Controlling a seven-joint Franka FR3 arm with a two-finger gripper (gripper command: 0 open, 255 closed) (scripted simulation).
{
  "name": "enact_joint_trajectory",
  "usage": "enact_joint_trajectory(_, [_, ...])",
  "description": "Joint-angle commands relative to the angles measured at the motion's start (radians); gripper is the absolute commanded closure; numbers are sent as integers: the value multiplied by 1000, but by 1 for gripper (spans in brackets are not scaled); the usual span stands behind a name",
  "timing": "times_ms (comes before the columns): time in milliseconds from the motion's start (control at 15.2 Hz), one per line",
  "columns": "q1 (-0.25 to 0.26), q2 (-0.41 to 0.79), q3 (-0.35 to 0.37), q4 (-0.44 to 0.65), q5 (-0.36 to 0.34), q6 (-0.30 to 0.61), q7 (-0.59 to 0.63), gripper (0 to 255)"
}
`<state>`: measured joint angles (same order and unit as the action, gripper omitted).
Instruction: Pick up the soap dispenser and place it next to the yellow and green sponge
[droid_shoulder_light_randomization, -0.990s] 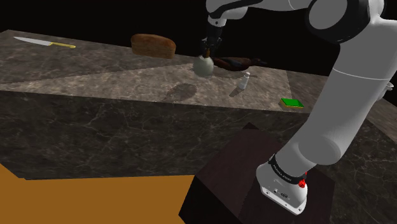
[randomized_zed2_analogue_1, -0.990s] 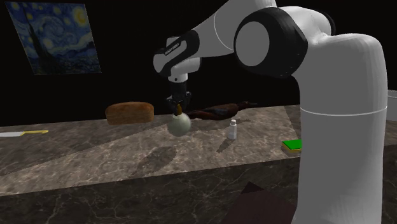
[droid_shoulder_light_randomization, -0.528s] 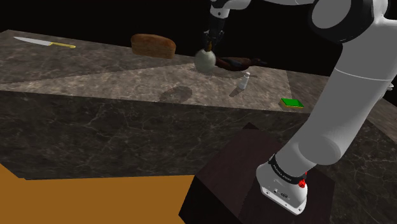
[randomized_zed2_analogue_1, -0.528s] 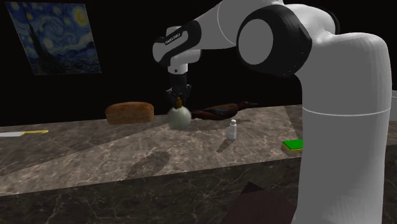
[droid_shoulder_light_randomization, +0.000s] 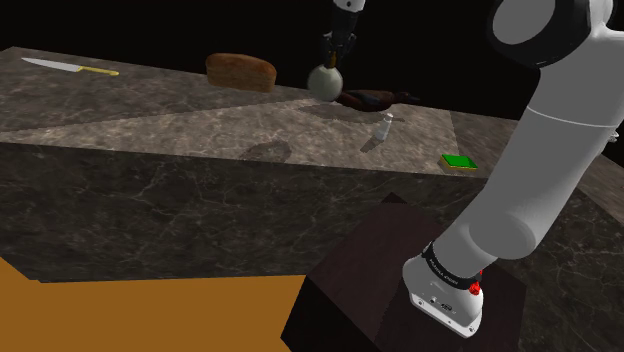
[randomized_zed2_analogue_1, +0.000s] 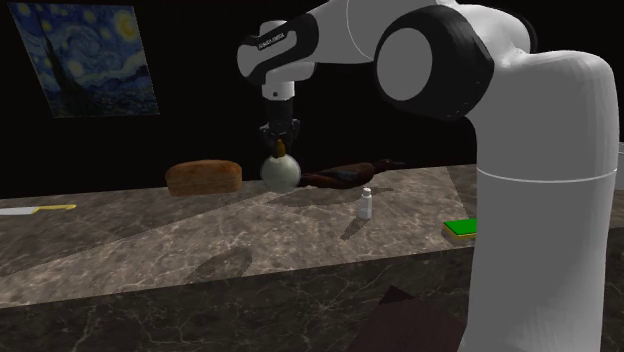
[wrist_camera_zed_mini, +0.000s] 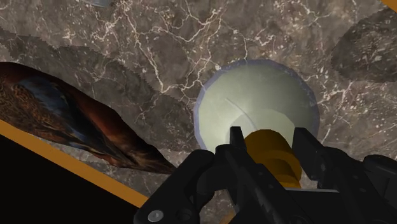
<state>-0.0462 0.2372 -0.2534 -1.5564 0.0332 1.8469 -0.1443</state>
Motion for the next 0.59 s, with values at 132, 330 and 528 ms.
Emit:
enact_joint_trajectory(132, [-2,0,-1,54,0,-54,-1,255])
enact_joint_trajectory(330, [-4,4,-2,100,1,-96,-2,255])
enact_joint_trajectory(528, [-6,11,-2,150,3,-139,-3,255])
